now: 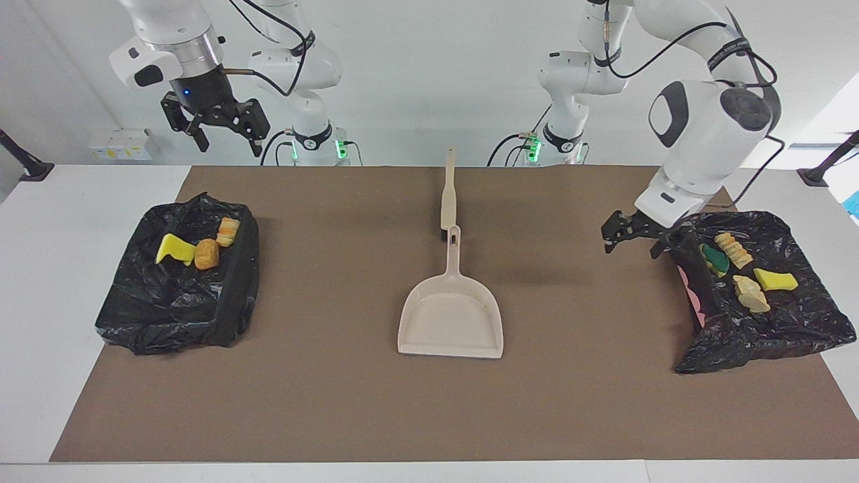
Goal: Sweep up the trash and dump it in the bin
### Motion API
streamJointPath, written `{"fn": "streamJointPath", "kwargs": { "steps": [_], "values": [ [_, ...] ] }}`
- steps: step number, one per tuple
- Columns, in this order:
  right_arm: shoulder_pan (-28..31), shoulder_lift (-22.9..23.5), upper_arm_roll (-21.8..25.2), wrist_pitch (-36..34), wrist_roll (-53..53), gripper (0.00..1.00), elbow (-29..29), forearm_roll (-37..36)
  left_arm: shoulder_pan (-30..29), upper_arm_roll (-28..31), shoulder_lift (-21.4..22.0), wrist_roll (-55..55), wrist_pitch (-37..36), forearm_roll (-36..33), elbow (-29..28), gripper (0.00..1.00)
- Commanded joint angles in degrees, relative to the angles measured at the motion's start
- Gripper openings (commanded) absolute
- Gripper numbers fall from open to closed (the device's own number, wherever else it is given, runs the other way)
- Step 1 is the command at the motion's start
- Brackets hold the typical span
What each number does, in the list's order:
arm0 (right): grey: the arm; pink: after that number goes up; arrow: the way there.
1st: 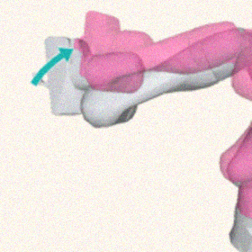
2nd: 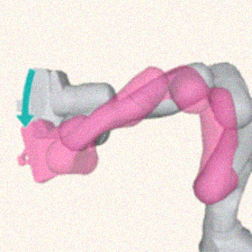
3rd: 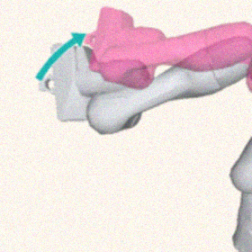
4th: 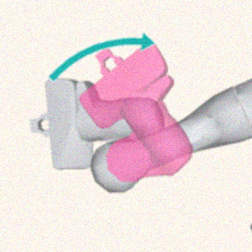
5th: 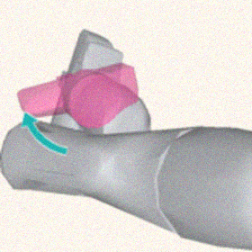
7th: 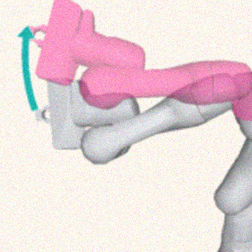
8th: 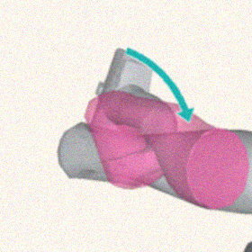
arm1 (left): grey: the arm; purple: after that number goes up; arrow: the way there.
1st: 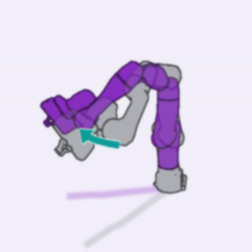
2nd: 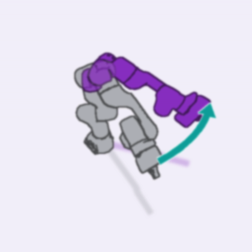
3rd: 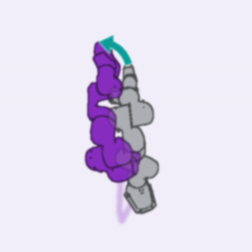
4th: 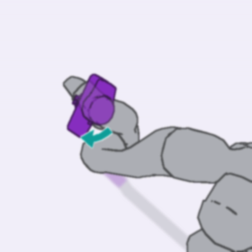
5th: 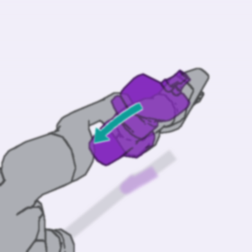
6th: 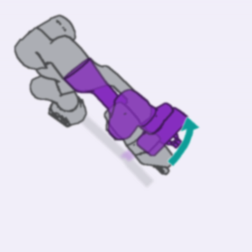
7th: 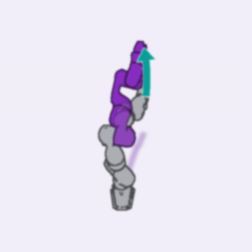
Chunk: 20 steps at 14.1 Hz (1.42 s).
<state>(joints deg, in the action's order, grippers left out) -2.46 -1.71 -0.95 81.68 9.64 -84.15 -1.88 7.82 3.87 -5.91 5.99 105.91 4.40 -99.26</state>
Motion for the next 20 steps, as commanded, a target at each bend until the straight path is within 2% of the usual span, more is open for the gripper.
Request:
{"fn": "streamJointPath", "kwargs": {
  "steps": [1, 4, 7, 10, 20],
  "values": [
    [1.05, -1.10, -0.19, 1.47, -1.73, 1.00, -1.63, 1.18, -2.98, -0.62, 1.52, 0.69, -5.44, 0.17, 2.04, 1.00],
    [1.06, -1.10, -0.19, 1.47, -1.73, 1.00, -1.63, 1.18, -5.79, -0.62, 2.40, 1.13, -10.45, -0.18, 4.85, 1.00],
    [1.06, -1.10, -0.19, 1.47, -1.73, 1.00, -1.63, 1.18, -5.89, -0.79, 5.02, 1.13, -12.48, -4.04, 5.83, 1.00],
    [1.06, -1.10, -0.19, 1.47, -1.73, 1.00, -1.63, 1.18, -5.98, -0.79, 7.49, 0.25, -15.90, -3.87, 6.27, 1.00],
    [1.14, -1.10, -0.19, 1.38, -1.73, 1.00, -1.63, 1.18, -5.10, -1.14, 9.08, 0.78, -18.11, -5.01, 5.30, 1.00]
  ]
}}
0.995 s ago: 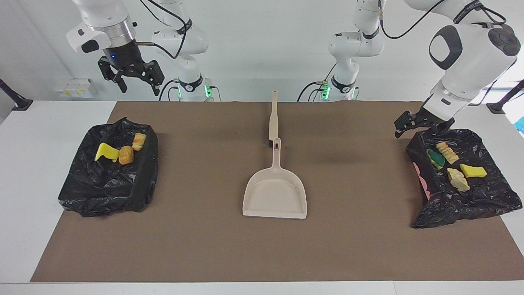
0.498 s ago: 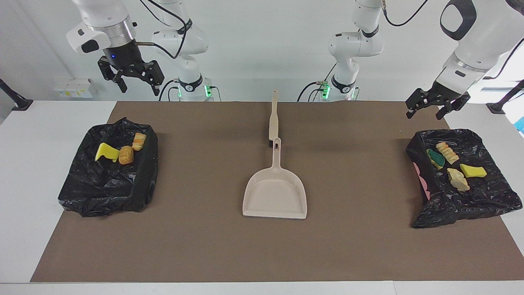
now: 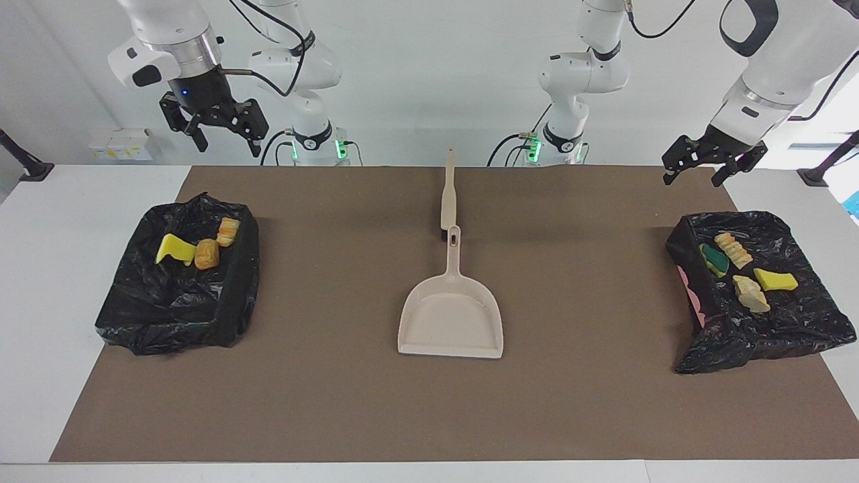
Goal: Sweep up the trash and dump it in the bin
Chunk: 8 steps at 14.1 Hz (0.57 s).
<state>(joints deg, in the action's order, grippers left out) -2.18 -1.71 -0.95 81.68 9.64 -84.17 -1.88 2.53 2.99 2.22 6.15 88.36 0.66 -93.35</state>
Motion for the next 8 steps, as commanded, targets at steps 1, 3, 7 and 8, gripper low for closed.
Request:
{"fn": "streamJointPath", "kwargs": {
  "steps": [1, 3, 7, 8],
  "values": [
    [0.86, -1.10, -0.19, 1.38, -1.73, 1.00, -1.61, 1.17, 0.28, -0.27, 0.95, 0.97, -0.29, -1.36, -0.60, 1.00],
    [1.04, -1.10, -0.19, 1.47, -1.73, 1.00, -1.70, 1.17, 0.37, -0.36, 0.95, 0.27, -0.38, -1.36, -0.78, 1.00],
    [1.04, -1.10, -0.19, 1.47, -1.73, 1.00, -1.70, 1.09, 0.10, -0.44, 0.69, 0.45, 0.15, -1.27, -0.34, 1.00],
    [1.04, -1.10, -0.19, 1.38, -1.73, 1.00, -1.70, 1.17, -0.07, -0.45, 0.77, 0.36, 0.41, -1.27, -0.34, 1.00]
  ]
}}
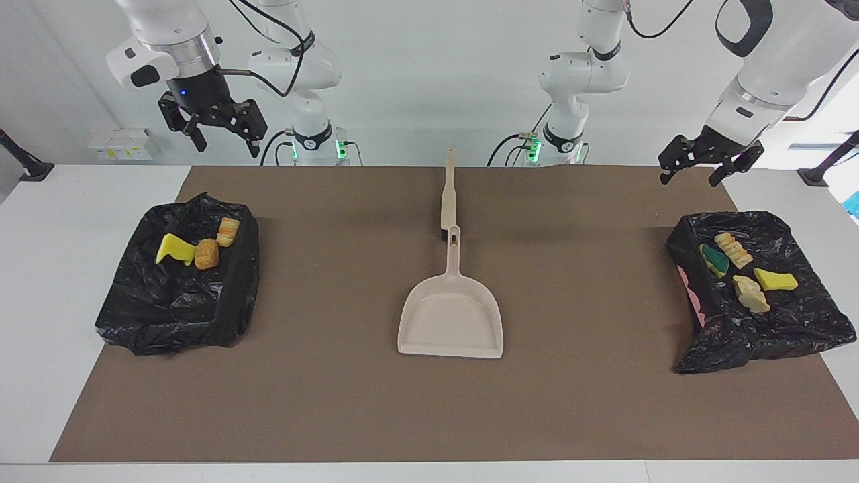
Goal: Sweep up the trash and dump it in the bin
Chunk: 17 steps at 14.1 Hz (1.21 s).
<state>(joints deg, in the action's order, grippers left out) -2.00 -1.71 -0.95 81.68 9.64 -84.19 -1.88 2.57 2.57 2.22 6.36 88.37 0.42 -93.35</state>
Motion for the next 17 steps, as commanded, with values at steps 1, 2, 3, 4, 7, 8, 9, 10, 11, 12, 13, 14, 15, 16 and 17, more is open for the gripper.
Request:
{"fn": "streamJointPath", "kwargs": {
  "steps": [1, 2, 3, 4, 7, 8, 9, 10, 11, 12, 13, 14, 15, 16, 17],
  "values": [
    [0.85, -1.10, -0.19, 1.38, -1.73, 1.00, -1.68, 1.17, -0.37, 0.06, 0.42, 0.23, 0.66, -1.03, 0.09, 1.00],
    [0.85, -1.10, -0.19, 1.38, -1.73, 1.00, -1.68, 1.17, -0.46, 0.06, 0.59, 0.24, 0.14, -1.03, -0.16, 1.00],
    [0.85, -1.10, -0.19, 1.38, -1.73, 1.00, -1.68, 1.17, -0.55, 0.06, 0.68, 0.15, -0.04, -1.03, -0.17, 1.00],
    [0.85, -1.10, -0.19, 1.38, -1.73, 1.00, -1.68, 1.17, -0.55, 0.06, 0.60, 0.23, 0.31, -1.03, -0.17, 1.00],
    [0.94, -1.10, -0.19, 1.38, -1.73, 1.00, -1.68, 1.17, -0.46, 0.06, 0.59, 0.15, 0.31, -1.03, -0.17, 1.00],
    [0.94, -1.10, -0.19, 1.38, -1.73, 1.00, -1.68, 1.17, -0.46, 0.06, 0.59, 0.23, 0.31, -1.03, -0.17, 1.00],
    [0.94, -1.10, -0.19, 1.38, -1.73, 1.00, -1.68, 1.17, -0.46, 0.06, 0.59, 0.15, 0.31, -1.03, -0.17, 1.00],
    [0.94, -1.10, -0.19, 1.38, -1.73, 1.00, -1.68, 1.17, -0.46, 0.06, 0.59, 0.15, 0.31, -1.03, -0.17, 1.00],
    [0.94, -1.10, -0.19, 1.38, -1.73, 1.00, -1.68, 1.09, -0.46, 0.06, 0.59, 0.15, 0.31, -1.03, -0.17, 1.00],
    [1.03, -1.10, -0.19, 1.38, -1.73, 1.00, -1.68, 1.17, -0.46, 0.06, 0.59, 0.15, 0.31, -1.03, -0.17, 1.00],
    [1.12, -1.10, -0.19, 1.38, -1.73, 1.00, -1.68, 1.17, -0.46, 0.06, 0.59, 0.15, 0.31, -1.03, -0.17, 1.00],
    [1.12, -1.10, -0.19, 1.38, -1.73, 1.00, -1.68, 1.09, -0.46, 0.06, 0.59, 0.15, 0.31, -1.03, -0.17, 1.00],
    [1.12, -1.19, -0.19, 1.38, -1.73, 1.00, -1.77, 1.17, -0.46, 0.06, 0.59, 0.15, 0.31, -1.03, -0.17, 1.00],
    [1.12, -1.19, -0.19, 1.38, -1.73, 1.00, -1.77, 1.09, -0.46, 0.06, 0.59, 0.23, 0.31, -1.03, -0.17, 1.00],
    [1.12, -1.19, -0.19, 1.38, -1.73, 1.00, -1.77, 1.17, -0.55, 0.15, 0.59, 0.41, 0.40, -1.03, -0.08, 1.00]
  ]
}}
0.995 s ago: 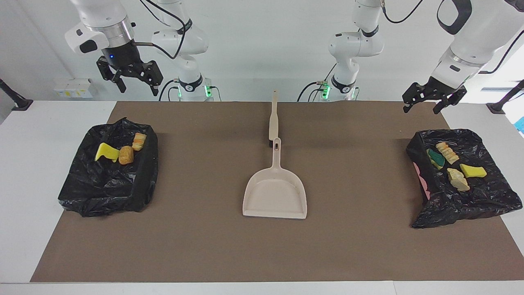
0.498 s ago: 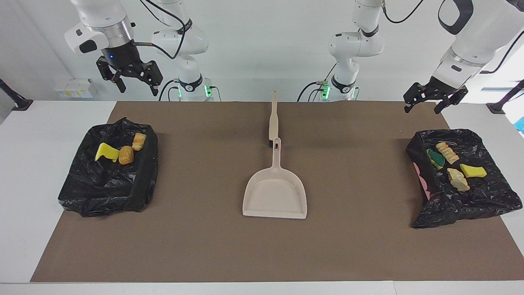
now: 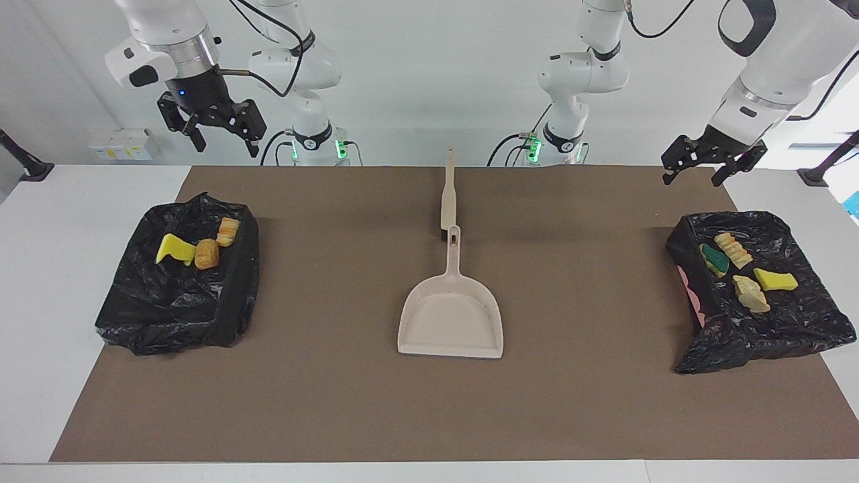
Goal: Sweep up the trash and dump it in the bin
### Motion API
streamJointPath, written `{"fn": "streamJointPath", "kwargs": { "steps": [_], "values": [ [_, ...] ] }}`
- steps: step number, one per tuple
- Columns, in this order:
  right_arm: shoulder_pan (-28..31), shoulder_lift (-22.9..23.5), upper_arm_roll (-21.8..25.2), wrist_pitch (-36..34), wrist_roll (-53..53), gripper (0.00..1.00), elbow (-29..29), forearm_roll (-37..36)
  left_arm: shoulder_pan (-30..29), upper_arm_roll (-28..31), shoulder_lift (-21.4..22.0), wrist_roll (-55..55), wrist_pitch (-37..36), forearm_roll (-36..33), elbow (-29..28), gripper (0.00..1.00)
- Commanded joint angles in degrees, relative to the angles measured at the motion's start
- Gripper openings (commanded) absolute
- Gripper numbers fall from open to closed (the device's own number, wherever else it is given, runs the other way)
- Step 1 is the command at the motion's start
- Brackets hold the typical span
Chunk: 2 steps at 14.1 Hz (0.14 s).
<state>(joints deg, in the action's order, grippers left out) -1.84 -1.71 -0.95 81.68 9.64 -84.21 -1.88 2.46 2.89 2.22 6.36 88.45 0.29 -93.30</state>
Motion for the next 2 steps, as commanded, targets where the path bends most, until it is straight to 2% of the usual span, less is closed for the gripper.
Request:
{"fn": "streamJointPath", "kwargs": {
  "steps": [1, 2],
  "values": [
    [0.96, -1.19, -0.19, 1.38, -1.73, 1.00, -1.66, 1.09, -0.35, -0.16, 0.68, 0.41, 0.23, -0.99, -0.13, 1.00],
    [0.96, -1.19, -0.19, 1.38, -1.73, 1.00, -1.74, 1.08, -0.35, -0.08, 0.85, 0.33, 0.23, -1.00, -0.30, 1.00]
  ]
}}
